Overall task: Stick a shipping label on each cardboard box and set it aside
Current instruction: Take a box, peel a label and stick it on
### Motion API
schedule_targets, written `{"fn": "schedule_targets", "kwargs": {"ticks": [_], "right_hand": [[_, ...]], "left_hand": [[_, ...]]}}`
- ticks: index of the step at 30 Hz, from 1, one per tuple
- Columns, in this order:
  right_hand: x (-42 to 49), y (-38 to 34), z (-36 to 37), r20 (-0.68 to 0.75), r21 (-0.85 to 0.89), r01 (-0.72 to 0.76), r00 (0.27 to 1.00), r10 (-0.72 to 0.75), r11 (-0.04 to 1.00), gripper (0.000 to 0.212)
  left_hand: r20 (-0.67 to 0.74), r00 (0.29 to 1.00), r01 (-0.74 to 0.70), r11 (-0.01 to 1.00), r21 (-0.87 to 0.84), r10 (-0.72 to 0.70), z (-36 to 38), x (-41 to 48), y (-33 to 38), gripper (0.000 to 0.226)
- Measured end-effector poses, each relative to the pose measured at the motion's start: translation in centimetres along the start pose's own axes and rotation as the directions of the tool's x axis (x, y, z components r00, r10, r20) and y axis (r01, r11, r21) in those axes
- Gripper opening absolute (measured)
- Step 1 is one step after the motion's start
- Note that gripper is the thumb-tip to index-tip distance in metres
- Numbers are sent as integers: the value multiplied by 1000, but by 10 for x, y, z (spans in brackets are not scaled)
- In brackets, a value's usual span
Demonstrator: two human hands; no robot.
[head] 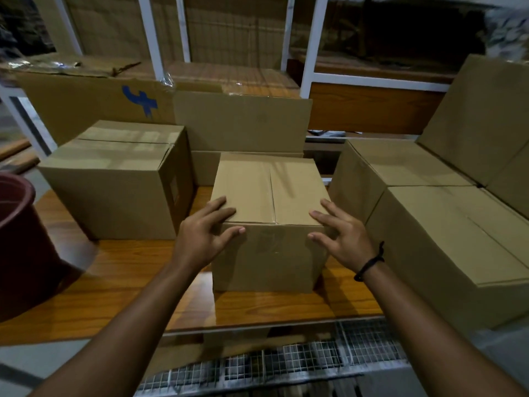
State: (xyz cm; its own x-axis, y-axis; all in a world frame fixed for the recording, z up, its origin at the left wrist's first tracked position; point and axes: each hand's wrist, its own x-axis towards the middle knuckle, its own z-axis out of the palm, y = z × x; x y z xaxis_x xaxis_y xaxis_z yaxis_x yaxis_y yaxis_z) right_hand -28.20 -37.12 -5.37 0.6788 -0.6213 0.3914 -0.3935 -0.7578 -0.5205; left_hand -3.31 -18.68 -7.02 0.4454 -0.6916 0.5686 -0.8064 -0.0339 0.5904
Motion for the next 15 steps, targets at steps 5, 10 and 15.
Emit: {"fn": "schedule_targets", "kwargs": {"ticks": [5,10,15], "right_hand": [[-4,-1,-9,42,8,9,999,-9,1000,53],[16,-20,-22,103,24,-160,982,157,987,56],[69,-37,-18,186,-97,-354,912,366,930,65]], "left_hand": [[-12,998,-66,998,-23,66,-5,-7,-7,56],[0,1000,28,993,-115,-29,-13,11,-17,62],[247,879,473,812,-342,-408,-20,63,-13,62]]}}
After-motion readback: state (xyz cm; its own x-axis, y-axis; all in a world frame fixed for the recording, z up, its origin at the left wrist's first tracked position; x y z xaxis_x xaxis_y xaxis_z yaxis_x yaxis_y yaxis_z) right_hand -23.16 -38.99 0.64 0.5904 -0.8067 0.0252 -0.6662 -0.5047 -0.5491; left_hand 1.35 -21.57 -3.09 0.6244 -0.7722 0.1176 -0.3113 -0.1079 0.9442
